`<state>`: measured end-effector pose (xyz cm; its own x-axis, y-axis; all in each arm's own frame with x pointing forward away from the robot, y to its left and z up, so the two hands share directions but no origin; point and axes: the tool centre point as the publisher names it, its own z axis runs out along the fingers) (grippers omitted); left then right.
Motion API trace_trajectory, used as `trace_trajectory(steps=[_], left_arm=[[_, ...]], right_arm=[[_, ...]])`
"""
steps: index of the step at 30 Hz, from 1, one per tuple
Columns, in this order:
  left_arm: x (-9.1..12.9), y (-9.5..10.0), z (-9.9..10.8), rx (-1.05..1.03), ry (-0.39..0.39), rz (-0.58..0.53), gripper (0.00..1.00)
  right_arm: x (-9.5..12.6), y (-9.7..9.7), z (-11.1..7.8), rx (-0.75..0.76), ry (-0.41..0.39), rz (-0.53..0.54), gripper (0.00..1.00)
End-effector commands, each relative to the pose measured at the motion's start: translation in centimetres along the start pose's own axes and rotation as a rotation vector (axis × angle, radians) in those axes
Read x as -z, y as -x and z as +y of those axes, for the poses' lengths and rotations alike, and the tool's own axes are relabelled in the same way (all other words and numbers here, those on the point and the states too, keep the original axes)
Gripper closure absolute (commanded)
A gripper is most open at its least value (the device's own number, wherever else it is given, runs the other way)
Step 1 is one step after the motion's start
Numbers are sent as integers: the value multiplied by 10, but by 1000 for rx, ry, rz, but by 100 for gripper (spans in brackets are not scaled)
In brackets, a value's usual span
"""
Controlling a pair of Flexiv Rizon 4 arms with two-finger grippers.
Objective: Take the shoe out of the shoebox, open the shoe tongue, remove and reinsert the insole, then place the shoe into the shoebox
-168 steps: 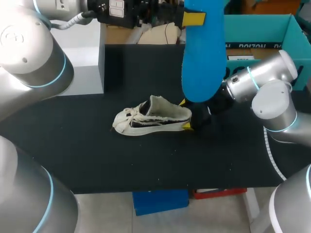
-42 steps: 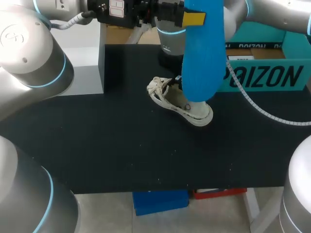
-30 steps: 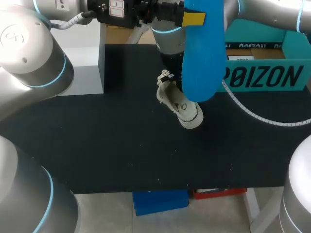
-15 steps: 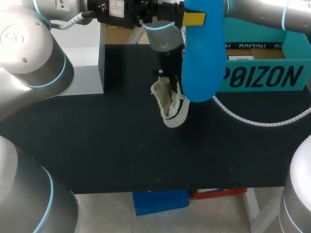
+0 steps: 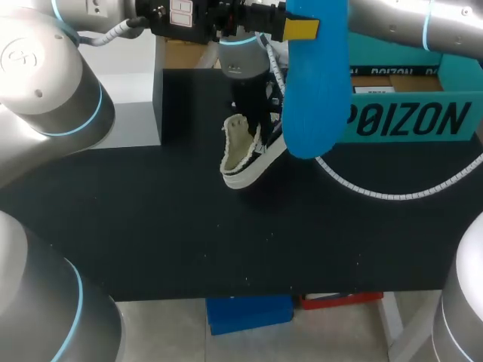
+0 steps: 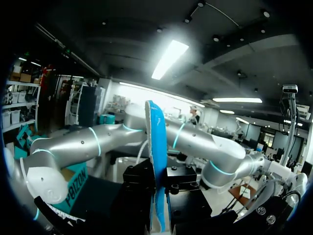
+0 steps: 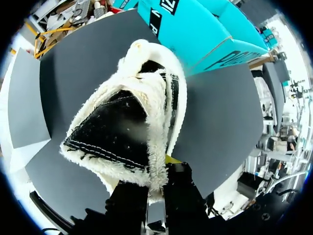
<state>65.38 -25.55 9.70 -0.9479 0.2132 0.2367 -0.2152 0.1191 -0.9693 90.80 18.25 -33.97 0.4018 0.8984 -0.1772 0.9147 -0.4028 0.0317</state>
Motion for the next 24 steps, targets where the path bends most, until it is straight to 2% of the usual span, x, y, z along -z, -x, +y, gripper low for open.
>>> trace_trajectory(steps=[1, 6, 12, 24], left_arm=[[-2, 0, 1, -1, -2, -1, 100], [-2, 0, 1, -1, -2, -1, 100], [-2, 0, 1, -1, -2, -1, 100], [-2, 0, 1, -1, -2, -1, 100]], right_arm=[[5, 0, -7, 53, 25, 42, 100], [11, -9, -14, 174, 62, 114, 100], [11, -10, -18, 202, 81, 135, 100], [-10, -11, -26, 253, 93, 150, 100]])
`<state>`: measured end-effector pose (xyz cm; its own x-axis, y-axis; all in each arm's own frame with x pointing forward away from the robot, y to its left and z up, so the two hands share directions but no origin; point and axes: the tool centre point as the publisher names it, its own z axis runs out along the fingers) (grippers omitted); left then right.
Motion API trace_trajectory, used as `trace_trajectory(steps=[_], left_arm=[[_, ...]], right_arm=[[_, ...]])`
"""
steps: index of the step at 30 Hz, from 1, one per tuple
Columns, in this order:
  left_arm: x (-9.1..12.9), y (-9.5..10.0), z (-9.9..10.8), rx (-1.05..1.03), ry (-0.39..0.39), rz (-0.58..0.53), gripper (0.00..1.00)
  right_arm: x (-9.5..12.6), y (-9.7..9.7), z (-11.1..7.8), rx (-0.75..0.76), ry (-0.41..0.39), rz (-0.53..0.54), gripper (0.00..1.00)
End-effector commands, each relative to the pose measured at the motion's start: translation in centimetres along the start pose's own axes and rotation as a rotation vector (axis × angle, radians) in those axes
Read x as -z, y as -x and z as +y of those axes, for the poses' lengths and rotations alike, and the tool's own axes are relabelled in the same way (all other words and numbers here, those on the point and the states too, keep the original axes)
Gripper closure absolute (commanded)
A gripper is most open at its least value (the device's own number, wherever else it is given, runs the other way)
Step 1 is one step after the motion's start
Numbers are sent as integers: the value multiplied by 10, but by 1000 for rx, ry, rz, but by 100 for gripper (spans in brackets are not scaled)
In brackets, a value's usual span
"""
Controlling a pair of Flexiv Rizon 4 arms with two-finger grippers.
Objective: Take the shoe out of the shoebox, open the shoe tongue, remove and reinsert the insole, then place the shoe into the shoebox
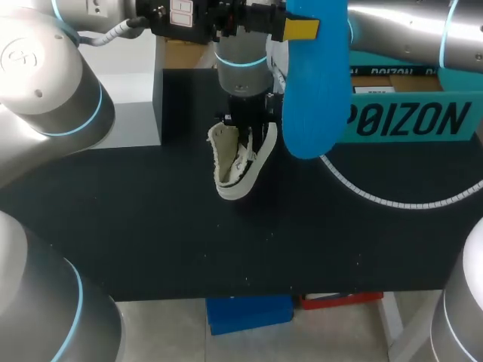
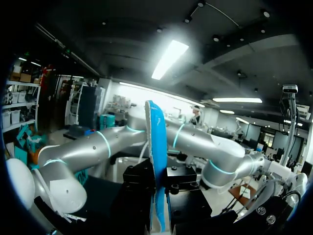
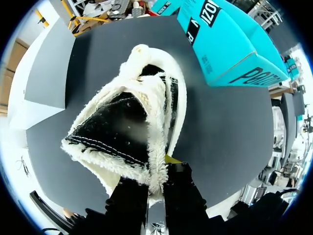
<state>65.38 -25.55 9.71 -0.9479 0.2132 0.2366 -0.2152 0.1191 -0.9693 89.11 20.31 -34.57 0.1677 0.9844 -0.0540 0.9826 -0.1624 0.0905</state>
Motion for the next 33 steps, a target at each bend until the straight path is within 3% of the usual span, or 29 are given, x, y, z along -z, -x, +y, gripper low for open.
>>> trace_trajectory(steps=[1, 14, 15, 16, 22, 26, 29, 33], left_arm=[[-2, 1, 1, -1, -2, -1, 100], [-2, 1, 1, -1, -2, -1, 100], [-2, 1, 1, -1, -2, -1, 100], [-2, 1, 1, -1, -2, -1, 100], [-2, 1, 1, -1, -2, -1, 100], [-2, 1, 1, -1, -2, -1, 100], [-2, 1, 1, -1, -2, -1, 100], [-2, 1, 1, -1, -2, -1, 100]], right_arm=[[-9, 2, -4, 21, 5, 11, 100], [-48, 12, -13, 92, 0, 17, 100], [-50, 14, -14, 90, -13, 12, 60], [-51, 16, -14, 85, -13, 8, 0], [-37, 31, -11, 53, 8, 43, 0], [-18, 41, -8, 57, 5, 145, 0], [-2, 48, -6, 45, -8, 258, 0], [19, 56, -5, 30, -12, 511, 0]])
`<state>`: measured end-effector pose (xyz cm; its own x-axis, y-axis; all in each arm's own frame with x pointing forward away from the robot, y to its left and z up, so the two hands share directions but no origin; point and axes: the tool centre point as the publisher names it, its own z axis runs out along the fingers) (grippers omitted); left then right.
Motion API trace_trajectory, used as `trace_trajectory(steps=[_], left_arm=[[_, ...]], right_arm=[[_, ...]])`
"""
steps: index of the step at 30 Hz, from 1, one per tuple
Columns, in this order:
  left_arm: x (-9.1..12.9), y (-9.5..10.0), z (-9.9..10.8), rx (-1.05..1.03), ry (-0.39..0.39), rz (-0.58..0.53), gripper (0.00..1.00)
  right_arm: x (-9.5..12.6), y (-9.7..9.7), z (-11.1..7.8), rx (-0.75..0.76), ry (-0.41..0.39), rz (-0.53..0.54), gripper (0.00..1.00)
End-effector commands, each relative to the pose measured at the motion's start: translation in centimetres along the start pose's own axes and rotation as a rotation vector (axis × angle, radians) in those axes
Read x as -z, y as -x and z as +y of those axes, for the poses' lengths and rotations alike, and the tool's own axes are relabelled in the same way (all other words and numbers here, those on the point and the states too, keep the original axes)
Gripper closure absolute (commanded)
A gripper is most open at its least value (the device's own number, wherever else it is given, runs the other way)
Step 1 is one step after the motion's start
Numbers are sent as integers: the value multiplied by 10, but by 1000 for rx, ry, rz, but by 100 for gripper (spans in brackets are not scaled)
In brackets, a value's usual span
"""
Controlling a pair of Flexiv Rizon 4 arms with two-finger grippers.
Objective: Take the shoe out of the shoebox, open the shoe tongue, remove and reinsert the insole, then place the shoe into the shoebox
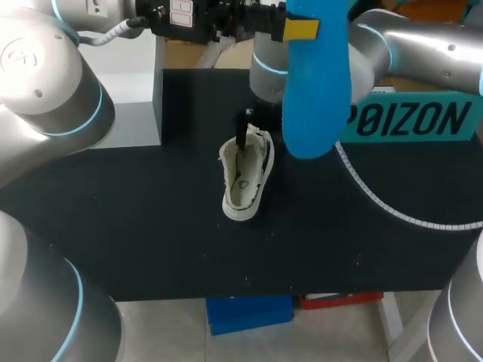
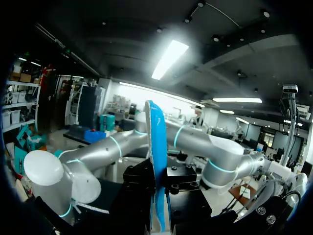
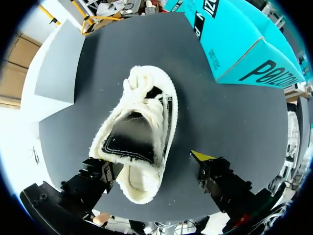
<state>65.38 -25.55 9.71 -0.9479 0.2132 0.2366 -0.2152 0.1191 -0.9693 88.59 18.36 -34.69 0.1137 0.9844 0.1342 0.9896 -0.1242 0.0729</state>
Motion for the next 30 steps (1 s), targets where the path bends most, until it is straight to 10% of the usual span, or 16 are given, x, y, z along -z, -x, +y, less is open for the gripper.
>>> trace_trajectory(steps=[1, 4, 22, 30], left_arm=[[-2, 1, 1, -1, -2, -1, 100], [-2, 1, 1, -1, -2, -1, 100], [-2, 1, 1, -1, -2, -1, 100], [-2, 1, 1, -1, -2, -1, 100]], right_arm=[[34, 32, -4, 5, 25, 396, 0], [54, 30, -8, 107, 125, 559, 0], [59, 29, -10, 152, 151, 537, 0], [86, 44, -13, 59, 159, 810, 0]])
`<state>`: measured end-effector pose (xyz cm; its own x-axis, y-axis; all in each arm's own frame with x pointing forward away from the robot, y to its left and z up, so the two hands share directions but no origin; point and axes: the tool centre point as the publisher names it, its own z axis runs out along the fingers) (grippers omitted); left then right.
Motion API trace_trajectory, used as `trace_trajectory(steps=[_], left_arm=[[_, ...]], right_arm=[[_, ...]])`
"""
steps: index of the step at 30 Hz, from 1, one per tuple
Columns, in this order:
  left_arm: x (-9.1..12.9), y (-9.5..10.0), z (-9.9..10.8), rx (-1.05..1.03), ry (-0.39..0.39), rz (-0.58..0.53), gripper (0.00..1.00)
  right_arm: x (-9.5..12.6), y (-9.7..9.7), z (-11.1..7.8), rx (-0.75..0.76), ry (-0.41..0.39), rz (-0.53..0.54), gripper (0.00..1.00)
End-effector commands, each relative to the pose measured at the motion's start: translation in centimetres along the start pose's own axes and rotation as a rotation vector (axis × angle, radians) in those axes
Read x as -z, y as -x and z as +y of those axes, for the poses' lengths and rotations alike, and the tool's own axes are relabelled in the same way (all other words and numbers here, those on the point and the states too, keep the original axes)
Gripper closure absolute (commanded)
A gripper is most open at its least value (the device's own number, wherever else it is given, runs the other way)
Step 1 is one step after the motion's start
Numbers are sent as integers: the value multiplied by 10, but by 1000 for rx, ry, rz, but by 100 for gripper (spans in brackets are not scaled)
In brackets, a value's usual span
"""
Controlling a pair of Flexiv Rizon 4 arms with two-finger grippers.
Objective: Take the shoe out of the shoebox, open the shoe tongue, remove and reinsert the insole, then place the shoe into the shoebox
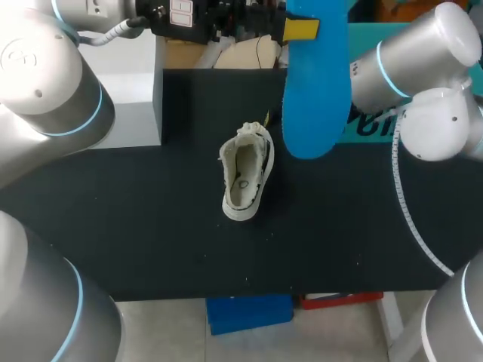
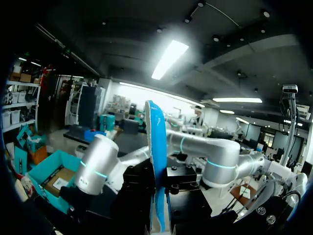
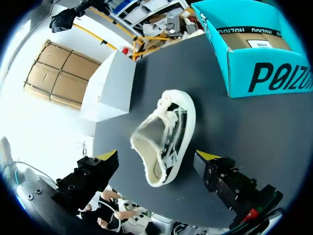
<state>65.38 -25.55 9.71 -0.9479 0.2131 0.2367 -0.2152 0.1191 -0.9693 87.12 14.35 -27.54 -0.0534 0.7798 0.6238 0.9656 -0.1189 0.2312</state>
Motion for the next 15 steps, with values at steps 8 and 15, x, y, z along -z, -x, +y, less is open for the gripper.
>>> trace_trajectory(steps=[8, 15], left_arm=[[-2, 1, 1, -1, -2, -1, 100], [-2, 1, 1, -1, -2, -1, 100]], right_arm=[[21, -7, -10, -71, 20, 424, 0], [25, -14, -14, -105, 18, 543, 0]])
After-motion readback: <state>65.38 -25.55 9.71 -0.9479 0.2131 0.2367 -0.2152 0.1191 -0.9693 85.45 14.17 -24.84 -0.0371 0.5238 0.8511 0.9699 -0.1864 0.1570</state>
